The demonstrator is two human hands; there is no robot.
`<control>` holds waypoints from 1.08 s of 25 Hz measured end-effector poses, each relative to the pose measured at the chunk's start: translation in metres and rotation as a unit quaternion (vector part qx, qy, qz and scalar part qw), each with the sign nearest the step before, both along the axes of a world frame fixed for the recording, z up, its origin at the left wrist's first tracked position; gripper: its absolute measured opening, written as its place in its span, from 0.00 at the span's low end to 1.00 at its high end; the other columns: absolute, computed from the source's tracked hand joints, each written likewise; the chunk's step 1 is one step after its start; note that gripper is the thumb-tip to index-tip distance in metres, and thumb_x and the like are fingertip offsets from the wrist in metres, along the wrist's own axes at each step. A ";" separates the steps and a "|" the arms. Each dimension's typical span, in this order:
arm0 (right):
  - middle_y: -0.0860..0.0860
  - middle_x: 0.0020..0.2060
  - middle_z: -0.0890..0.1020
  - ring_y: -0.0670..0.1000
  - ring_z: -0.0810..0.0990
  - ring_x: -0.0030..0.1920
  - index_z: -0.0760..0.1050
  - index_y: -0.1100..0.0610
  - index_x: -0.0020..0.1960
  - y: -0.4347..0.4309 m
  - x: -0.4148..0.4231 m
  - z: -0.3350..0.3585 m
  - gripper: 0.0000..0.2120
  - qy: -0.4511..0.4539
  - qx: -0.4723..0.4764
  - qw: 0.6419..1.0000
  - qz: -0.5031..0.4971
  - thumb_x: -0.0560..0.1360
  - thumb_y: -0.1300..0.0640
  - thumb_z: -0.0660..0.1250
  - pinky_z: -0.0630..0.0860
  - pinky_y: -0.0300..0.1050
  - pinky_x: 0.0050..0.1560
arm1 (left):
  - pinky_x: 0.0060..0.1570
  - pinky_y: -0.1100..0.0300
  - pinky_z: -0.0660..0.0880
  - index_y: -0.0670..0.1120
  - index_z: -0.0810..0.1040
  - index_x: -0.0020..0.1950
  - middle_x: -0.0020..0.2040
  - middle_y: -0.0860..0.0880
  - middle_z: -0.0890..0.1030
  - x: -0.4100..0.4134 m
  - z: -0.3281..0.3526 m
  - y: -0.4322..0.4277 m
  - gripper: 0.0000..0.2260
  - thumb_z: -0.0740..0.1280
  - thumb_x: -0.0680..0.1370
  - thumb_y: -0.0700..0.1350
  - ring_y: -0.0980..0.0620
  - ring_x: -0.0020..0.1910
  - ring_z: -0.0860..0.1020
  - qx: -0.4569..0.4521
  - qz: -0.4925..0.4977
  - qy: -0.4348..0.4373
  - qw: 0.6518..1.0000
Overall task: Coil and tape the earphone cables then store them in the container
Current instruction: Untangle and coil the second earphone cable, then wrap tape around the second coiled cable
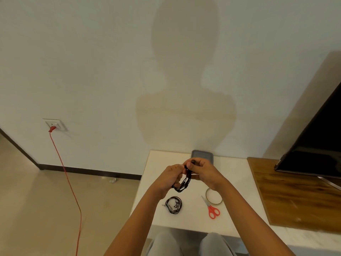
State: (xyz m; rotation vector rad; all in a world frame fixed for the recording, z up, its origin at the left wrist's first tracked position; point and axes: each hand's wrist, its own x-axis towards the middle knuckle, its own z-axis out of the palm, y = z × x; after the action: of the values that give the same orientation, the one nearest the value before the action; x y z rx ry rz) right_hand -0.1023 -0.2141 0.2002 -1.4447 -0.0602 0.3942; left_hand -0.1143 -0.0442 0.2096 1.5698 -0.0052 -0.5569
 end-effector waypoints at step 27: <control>0.54 0.35 0.82 0.55 0.81 0.39 0.74 0.58 0.44 -0.059 -0.005 -0.151 0.04 0.061 -0.299 0.907 -0.291 0.77 0.61 0.63 0.77 0.48 0.44 | 0.31 0.62 0.65 0.45 0.70 0.40 0.30 0.52 0.69 0.023 -0.066 -0.025 0.13 0.54 0.83 0.46 0.56 0.25 0.63 0.010 0.108 0.063 0.992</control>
State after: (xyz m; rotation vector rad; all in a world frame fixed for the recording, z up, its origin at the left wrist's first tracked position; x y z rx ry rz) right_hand -0.1077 -0.2730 0.0489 -1.9439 0.6333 -0.0065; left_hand -0.0910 -0.0693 0.1440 1.5305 0.2632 -0.4849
